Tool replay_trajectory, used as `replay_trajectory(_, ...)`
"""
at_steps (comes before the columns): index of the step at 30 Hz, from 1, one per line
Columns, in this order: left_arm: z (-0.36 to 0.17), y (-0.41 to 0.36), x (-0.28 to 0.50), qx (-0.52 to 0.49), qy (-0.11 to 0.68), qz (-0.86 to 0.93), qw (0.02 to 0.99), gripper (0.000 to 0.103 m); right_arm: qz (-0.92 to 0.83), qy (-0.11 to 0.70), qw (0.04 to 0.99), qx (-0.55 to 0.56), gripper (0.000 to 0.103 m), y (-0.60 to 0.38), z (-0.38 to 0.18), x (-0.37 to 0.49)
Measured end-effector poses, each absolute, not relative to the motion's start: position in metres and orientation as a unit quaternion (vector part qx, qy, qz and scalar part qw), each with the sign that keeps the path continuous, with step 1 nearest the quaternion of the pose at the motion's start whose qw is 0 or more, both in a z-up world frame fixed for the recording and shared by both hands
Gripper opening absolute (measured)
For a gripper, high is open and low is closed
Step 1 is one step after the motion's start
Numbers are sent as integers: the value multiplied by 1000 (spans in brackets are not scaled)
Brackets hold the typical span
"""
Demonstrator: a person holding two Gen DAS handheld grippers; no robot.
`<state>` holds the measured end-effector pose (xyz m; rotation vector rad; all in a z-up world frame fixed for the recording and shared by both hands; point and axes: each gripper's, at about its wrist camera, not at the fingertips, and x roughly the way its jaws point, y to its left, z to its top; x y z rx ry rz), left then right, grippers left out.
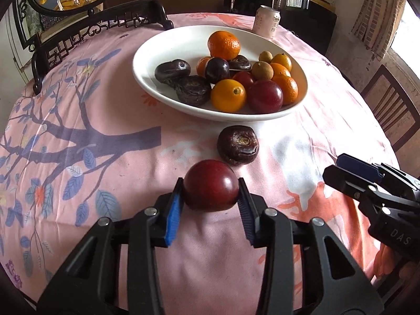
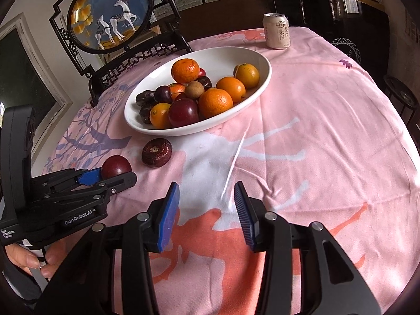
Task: Organize fruits
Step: 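Grasp a red plum with the left gripper while the right grasps a passion fruit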
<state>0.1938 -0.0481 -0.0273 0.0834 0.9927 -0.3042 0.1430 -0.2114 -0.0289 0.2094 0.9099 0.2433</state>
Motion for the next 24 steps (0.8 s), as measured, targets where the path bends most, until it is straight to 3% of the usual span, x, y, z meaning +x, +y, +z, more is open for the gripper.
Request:
replay_trajectory(12,-25,15,196,1,466,-118,877,40,153,471,868,24,44,-137,-42,186)
replay_trajectory(24,-35,26,204,-23,478,-123,869,40,127,459,879,-25,44,-110,-48,213)
